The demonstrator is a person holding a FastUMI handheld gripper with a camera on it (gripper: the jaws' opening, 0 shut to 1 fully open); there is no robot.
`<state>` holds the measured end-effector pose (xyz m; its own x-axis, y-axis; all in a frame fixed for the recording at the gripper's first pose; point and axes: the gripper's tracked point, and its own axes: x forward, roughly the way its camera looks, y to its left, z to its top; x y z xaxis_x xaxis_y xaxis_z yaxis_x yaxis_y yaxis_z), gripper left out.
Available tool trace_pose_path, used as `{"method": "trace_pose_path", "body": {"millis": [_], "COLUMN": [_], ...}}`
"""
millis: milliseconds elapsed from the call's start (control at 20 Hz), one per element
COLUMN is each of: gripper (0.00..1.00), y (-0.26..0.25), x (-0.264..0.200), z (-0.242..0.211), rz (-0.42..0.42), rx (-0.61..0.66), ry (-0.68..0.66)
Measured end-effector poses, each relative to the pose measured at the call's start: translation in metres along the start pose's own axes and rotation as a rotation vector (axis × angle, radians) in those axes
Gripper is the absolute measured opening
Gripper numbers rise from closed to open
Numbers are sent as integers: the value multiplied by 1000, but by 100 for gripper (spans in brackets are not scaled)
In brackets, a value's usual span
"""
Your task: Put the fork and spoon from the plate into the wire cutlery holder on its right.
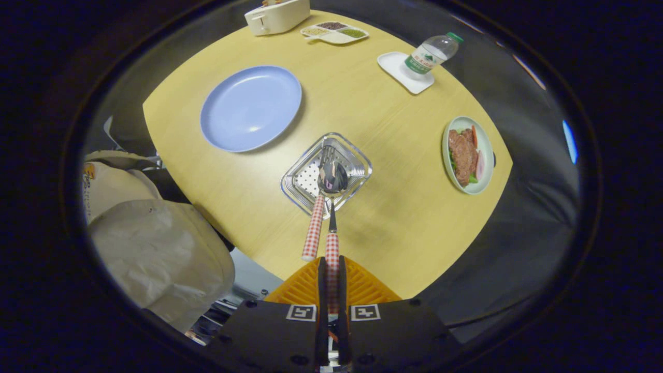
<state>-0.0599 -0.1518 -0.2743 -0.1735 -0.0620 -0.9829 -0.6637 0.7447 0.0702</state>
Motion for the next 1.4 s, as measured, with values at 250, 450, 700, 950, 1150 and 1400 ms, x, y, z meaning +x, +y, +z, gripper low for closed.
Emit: {"method": "trace_pose_path", "body": {"millis": [250,450,700,950,1150,1400], "gripper": [12,16,23,65,97,98], "y": [0,-1,-4,-5,-3,-3], "x": [5,5,6,-2,-12,-31], "z": [7,14,24,32,36,47], "rz": [3,4,1,8,4,-51], "rx": [-14,-9,27,86,154,270], "ry": [30,22,-15,-84,-164,-332]}}
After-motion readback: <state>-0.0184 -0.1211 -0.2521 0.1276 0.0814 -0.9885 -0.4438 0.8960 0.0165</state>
